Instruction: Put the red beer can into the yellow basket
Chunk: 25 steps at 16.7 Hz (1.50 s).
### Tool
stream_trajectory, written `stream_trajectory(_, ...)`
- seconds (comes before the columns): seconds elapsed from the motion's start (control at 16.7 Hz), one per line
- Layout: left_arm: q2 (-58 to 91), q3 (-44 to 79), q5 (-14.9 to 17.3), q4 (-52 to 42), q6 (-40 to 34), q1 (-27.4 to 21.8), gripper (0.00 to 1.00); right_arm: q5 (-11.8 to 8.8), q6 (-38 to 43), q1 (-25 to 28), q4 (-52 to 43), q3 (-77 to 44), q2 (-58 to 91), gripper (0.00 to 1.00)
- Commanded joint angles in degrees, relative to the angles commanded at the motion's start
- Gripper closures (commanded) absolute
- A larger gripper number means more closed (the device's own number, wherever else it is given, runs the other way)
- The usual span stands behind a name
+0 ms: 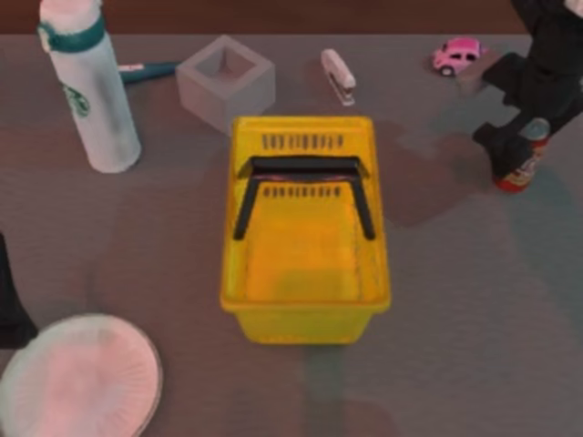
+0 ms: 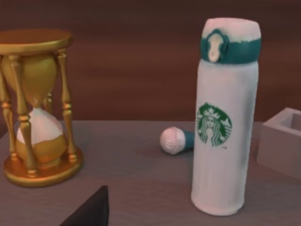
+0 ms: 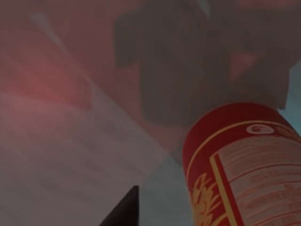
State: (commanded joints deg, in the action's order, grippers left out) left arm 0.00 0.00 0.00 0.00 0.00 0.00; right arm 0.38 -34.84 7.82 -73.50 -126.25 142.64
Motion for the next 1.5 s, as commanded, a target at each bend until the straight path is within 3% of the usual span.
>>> stream_trajectory(0.48, 0.0, 0.0, 0.0, 0.0, 0.0, 0.0, 0.00, 0.0, 0.0, 0.0, 0.0, 0.0, 0.0, 0.98)
stream_trajectory(1.14, 0.0, 0.0, 0.0, 0.0, 0.0, 0.0, 0.00, -0.4, 0.2, -0.1, 0.5, 0.2, 0.0, 1.00)
stream_trajectory(1.32, 0.0, 0.0, 0.0, 0.0, 0.0, 0.0, 0.00, -3.7, 1.9, 0.7, 5.9, 2.5, -0.5, 1.00)
stream_trajectory(1.5, 0.0, 0.0, 0.0, 0.0, 0.0, 0.0, 0.00, -9.8, 5.2, 1.8, 16.1, 6.5, -1.5, 1.00)
